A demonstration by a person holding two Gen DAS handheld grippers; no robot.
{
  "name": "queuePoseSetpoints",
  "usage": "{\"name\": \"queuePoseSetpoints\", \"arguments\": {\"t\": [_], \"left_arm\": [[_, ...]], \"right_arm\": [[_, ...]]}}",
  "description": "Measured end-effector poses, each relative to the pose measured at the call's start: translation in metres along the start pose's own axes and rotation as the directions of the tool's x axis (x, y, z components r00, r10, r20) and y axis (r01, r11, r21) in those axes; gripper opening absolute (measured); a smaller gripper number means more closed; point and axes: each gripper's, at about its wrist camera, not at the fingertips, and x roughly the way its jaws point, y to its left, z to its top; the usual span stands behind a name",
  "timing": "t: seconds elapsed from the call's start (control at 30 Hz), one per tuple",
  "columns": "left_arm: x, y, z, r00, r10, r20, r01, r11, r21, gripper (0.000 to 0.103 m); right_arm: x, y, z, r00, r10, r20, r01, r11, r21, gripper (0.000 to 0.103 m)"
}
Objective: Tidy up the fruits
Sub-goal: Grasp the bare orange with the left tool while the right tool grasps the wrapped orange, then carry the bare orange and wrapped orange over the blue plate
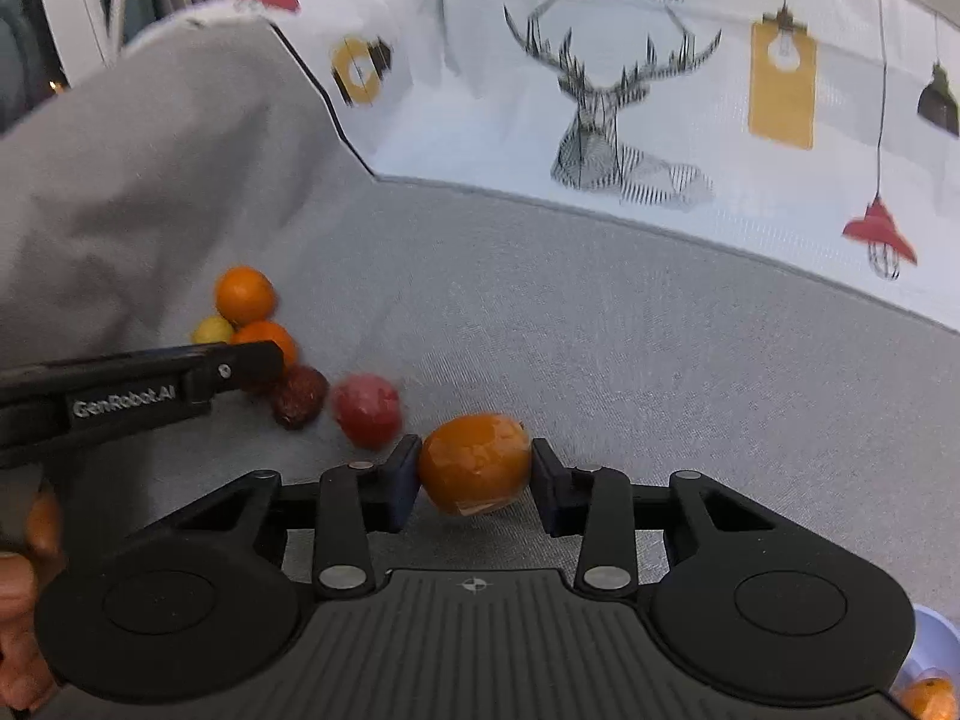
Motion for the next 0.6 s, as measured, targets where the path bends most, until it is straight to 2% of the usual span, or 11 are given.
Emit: {"name": "queuePoseSetpoints", "arguments": {"t": [0.2,0.33,0.47,0.6], "left_arm": [[-0.037,-0.006,0.000,0.997,-0.024,0.073,0.025,1.000,-0.006,0.035],[-0.068,-0.017,-0.004,0.991,-0.078,0.107,0.079,0.997,-0.004,0.035],[-0.095,-0.035,-0.015,0.983,-0.139,0.121,0.133,0.989,0.056,0.035],[-0.117,-0.051,-0.027,0.973,-0.187,0.132,0.173,0.979,0.113,0.035]], "right_arm": [[-0.057,-0.001,0.004,0.994,0.006,0.109,-0.006,1.000,0.004,0.040],[-0.107,-0.009,-0.002,0.988,-0.005,0.155,-0.002,0.999,0.044,0.040],[-0.151,-0.016,-0.025,0.982,-0.025,0.186,0.015,0.998,0.054,0.040],[-0.188,-0.032,-0.062,0.976,-0.062,0.208,0.044,0.995,0.090,0.040]]}}
